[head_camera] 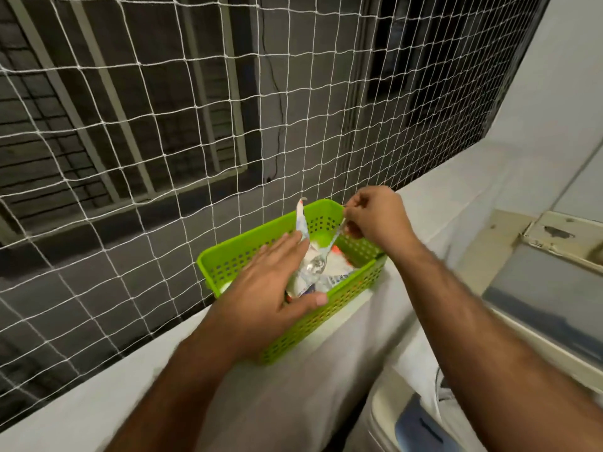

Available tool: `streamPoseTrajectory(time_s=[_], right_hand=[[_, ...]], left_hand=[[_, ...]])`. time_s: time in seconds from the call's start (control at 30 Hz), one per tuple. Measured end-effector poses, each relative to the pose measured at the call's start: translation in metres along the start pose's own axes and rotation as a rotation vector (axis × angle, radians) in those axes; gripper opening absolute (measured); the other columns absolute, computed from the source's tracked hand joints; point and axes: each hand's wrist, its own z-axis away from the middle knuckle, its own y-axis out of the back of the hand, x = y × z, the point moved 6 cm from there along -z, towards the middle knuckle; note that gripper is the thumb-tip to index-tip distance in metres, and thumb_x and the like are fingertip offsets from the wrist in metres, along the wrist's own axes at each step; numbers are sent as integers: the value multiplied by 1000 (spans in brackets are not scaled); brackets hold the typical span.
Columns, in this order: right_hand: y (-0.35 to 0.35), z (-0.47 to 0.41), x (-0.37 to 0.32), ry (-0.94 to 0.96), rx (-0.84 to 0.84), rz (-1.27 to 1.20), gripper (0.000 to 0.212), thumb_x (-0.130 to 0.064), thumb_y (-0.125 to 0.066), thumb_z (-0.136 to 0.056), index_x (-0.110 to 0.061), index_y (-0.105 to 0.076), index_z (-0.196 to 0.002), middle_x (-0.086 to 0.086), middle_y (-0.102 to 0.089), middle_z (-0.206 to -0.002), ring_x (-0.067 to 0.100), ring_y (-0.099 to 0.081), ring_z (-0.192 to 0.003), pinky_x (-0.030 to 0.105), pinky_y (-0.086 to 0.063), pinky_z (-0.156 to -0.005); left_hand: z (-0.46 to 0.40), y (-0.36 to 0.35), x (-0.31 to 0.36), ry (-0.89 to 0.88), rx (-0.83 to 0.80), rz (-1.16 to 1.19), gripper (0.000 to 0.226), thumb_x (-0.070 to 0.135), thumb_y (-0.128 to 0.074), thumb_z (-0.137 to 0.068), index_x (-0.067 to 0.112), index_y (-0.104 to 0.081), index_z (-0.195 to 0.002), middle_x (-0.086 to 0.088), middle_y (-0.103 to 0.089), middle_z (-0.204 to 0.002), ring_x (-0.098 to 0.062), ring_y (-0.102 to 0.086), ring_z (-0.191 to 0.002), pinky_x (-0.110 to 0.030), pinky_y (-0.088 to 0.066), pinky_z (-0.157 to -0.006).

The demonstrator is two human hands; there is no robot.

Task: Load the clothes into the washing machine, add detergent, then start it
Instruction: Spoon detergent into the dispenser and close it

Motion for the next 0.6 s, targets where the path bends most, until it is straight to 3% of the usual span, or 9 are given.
streamPoseTrajectory(time_s=[0.2,0.4,0.6], right_hand=[[12,-2,-11,127,88,306,11,-12,-70,-80,-12,-67,-70,10,-73,-73,29,-71,-72,42,-56,-75],[42,10,2,112,201,79,18,-20,-74,-81,-13,-64,-67,-1,-69,-68,26,-70,-66,47,-57,-71],[82,41,29,128,255,-114,27,-24,-56,-91,-17,-56,-65,-2,-55,-50,25,-61,-46,37,-48,-51]], left_hand=[[-1,-2,-3,-10,16,22,90,77,-35,-77,30,-16,-151,15,-8,-158,9,2,-140,-15,4,-114],[-3,6,7,-20,88,-3,85,73,-39,-78,28,-26,-149,13,-17,-158,3,-9,-144,-9,6,-111],[-18,2,71,-111,260,152,68,59,-53,-83,19,-50,-138,8,-45,-145,2,-33,-133,-23,-23,-113]])
